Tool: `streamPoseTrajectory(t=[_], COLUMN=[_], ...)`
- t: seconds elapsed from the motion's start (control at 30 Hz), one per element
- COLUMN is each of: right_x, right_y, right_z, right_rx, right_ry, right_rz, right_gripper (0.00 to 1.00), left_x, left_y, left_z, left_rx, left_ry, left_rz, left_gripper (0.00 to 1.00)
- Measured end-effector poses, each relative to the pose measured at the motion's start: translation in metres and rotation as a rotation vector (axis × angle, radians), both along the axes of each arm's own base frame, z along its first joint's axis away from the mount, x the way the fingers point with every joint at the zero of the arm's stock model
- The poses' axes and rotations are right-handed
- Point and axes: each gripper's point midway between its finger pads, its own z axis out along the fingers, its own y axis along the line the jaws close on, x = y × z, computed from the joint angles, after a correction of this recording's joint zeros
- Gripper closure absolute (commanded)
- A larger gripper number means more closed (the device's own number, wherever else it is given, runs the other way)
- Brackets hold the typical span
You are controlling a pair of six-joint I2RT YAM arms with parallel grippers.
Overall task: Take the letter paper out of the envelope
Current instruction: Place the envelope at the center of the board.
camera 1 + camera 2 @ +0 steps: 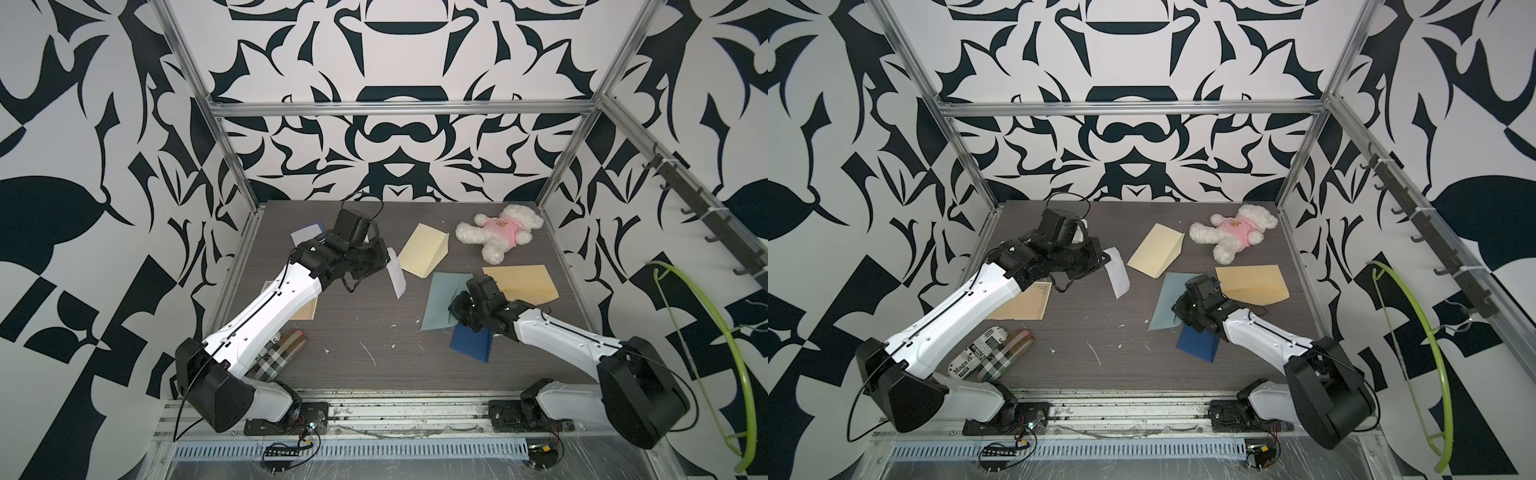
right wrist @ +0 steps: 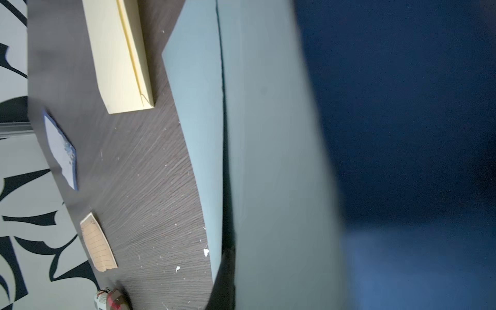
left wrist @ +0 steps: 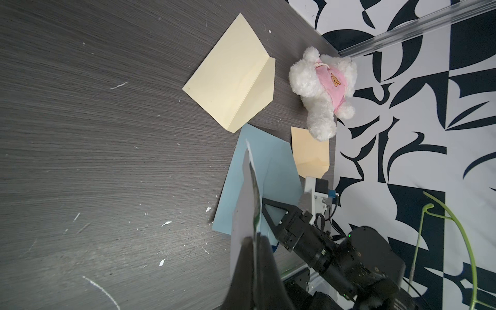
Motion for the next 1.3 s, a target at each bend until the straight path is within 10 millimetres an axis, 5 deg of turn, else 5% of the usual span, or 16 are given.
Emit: streamPoseTrajectory(t=[0.33,0.67,0.83,1.1,1.3], right_x=[-0.005,-0.001,0.005,0.023,0.019], right_y=[-0.009,-0.020,-0.024,-0.006,0.006], right_z=[-0.002,0.027,0.067,0.180,0.211], right_rx=[-0.092,-0.211,-0.244,-0.141,0.032], right_ry=[0.066,0.098,0.024,-0.267,-0.358], right_rz=[0.027,0.050,0.085,0.185,0.230], right_gripper=[0.70,0.67,0.64,0.37,0.31], left_x=[-0.004,-0.004,-0.002,0.018,0.039], left_y=[0.000,-0.002,-0.007,-0.027,-0.034], left_z=[-0.007,-0.009,-0.014,0.005,0.012], left_rx=[0.009,0.013,0.031,-0.055,-0.216], left_ry=[0.005,0.006,0.017,0.034,0.130], left_rz=[-0.025,-0.039,-0.074,-0.140,-0.131], left_gripper=[1.00,1.00,1.00,1.00,1.00])
